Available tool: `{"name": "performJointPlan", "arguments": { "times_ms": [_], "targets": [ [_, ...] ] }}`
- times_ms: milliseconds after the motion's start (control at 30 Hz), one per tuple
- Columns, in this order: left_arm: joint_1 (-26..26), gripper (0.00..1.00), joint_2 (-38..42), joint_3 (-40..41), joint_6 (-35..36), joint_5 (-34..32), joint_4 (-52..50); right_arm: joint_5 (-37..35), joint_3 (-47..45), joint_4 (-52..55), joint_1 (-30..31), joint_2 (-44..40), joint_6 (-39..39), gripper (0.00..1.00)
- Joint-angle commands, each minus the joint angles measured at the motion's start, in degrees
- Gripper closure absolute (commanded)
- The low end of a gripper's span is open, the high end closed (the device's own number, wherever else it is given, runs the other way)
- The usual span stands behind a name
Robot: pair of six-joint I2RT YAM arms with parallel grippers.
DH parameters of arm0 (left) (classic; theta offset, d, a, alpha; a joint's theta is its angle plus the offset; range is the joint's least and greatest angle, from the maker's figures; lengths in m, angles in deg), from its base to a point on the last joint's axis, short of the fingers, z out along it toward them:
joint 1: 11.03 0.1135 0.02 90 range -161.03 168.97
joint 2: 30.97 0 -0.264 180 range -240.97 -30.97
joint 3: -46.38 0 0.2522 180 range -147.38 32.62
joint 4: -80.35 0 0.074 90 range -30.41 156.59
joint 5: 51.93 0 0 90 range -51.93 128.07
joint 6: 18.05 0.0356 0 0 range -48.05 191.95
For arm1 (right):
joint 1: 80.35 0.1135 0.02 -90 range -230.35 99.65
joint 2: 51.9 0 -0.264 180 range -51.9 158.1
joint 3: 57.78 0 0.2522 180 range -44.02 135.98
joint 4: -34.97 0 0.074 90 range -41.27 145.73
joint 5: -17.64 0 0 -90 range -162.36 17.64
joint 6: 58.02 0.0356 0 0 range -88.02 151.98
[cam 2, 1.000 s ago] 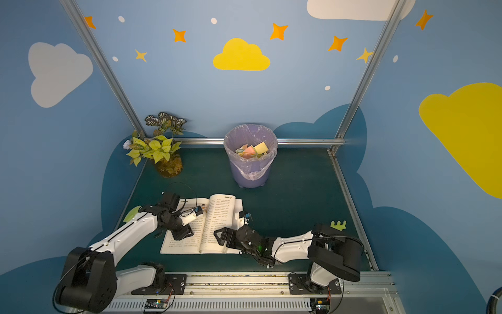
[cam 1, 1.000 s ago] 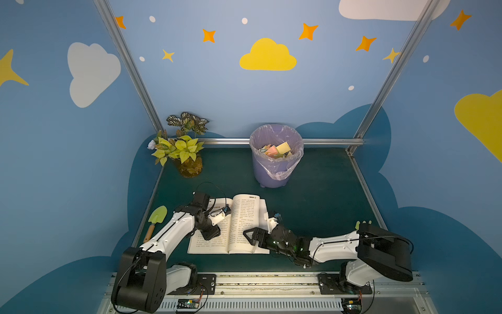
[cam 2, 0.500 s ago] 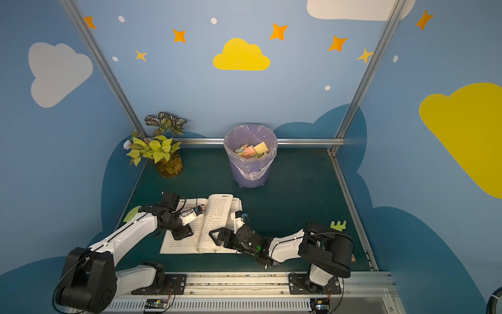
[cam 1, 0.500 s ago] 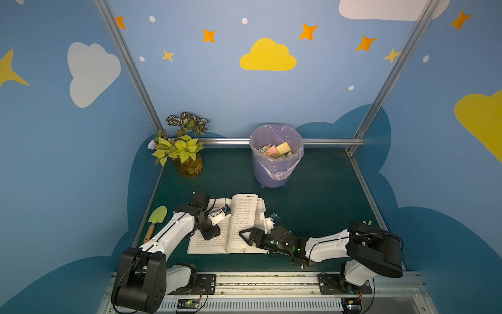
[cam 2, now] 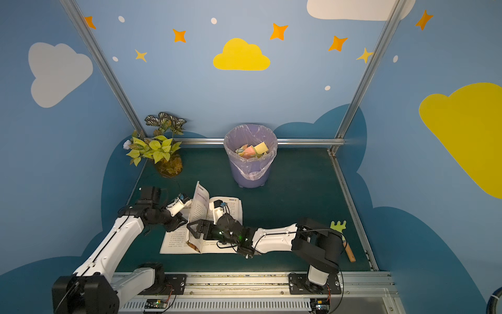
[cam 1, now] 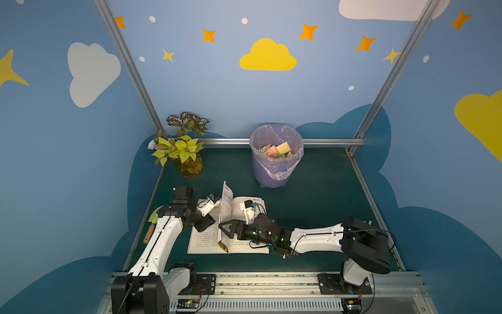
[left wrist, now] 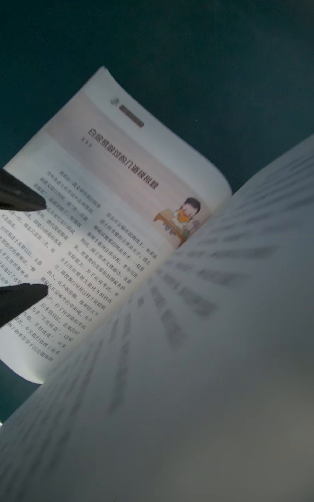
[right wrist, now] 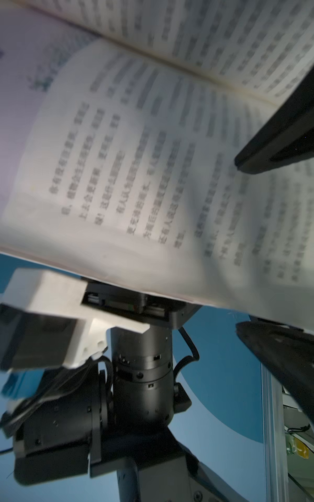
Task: Peel off the used sticky note
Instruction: Turn the page of the book at the center of the board, then tear off the note from the book.
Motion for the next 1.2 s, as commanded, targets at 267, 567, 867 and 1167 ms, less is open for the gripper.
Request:
{"name": "performJointPlan", "arguments": {
  "times_ms": [267, 567, 867, 1167],
  "targets": [
    [19.15, 0.51, -2.43, -14.46, 2.23, 17.03, -11.27, 4.84, 16.37, 16.99, 2.23, 10.94, -4.96, 0.09],
    [1.86, 0.47, 1.24, -9.49, -0.61, 9.89, -9.18, -2.03, -1.06, 20.55, -0.84, -5.71, -6.89, 0.07],
    [-21.59, 0.47, -4.79, -5.91, -6.34, -0.72, -3.48, -13.61, -26.44, 25.90, -8.17, -28.23, -0.49, 0.07],
    [-34.25, 0.47, -11.21, -7.72, -8.13, -3.73, -1.19, -5.81, -38.74, 11.00, -14.89, -30.43, 2.19, 0.07]
  ]
}}
